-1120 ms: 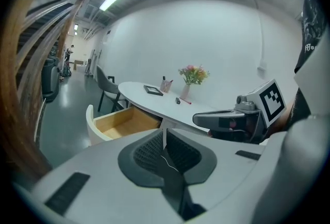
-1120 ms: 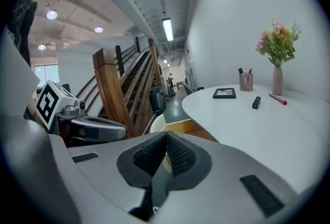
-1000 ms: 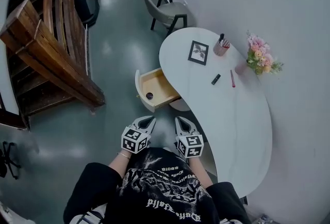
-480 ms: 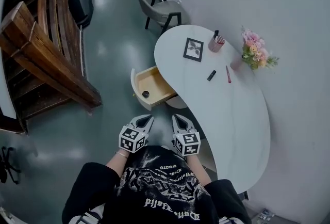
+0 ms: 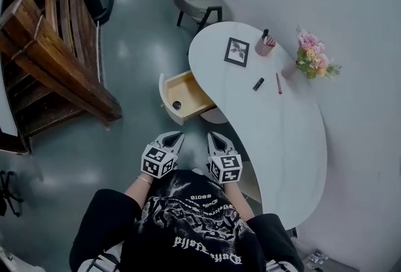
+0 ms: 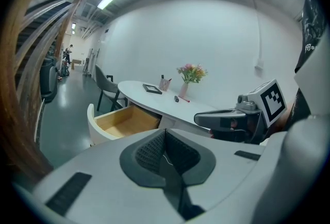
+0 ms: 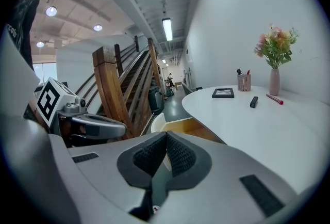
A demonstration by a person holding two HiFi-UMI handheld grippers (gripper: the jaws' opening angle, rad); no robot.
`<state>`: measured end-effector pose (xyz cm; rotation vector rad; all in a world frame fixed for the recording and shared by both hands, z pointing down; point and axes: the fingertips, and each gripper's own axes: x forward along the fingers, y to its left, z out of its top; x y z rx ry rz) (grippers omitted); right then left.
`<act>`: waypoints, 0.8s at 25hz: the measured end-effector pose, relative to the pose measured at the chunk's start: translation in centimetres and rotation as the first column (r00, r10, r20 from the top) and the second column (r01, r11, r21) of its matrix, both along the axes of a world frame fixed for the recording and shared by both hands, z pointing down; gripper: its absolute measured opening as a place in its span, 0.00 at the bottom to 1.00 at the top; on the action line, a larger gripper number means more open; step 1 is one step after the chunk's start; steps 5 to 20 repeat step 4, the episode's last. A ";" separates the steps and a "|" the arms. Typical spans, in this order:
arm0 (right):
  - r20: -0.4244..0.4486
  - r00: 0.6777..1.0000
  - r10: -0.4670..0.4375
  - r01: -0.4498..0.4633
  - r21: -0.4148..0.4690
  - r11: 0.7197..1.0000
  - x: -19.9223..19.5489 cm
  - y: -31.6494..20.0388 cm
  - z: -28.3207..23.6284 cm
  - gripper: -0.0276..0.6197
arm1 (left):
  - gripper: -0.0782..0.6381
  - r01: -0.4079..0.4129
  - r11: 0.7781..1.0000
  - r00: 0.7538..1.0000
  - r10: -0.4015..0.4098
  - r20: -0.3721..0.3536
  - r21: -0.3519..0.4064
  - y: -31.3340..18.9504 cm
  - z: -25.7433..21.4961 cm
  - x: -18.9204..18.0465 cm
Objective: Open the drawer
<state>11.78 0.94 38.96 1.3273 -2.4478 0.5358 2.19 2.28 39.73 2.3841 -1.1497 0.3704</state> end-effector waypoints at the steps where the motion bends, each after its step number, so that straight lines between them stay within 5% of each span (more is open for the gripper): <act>1: 0.005 1.000 -0.001 0.001 0.000 1.000 -0.2 -0.1 0.0 0.08 | 0.14 0.002 1.000 1.000 -0.002 0.010 0.002 -0.2 0.0 -0.3; 20: 0.010 1.000 -0.006 0.005 0.005 1.000 -0.7 -0.5 -0.1 0.08 | 0.14 0.003 1.000 0.999 -0.003 0.033 0.007 -0.6 0.0 -1.0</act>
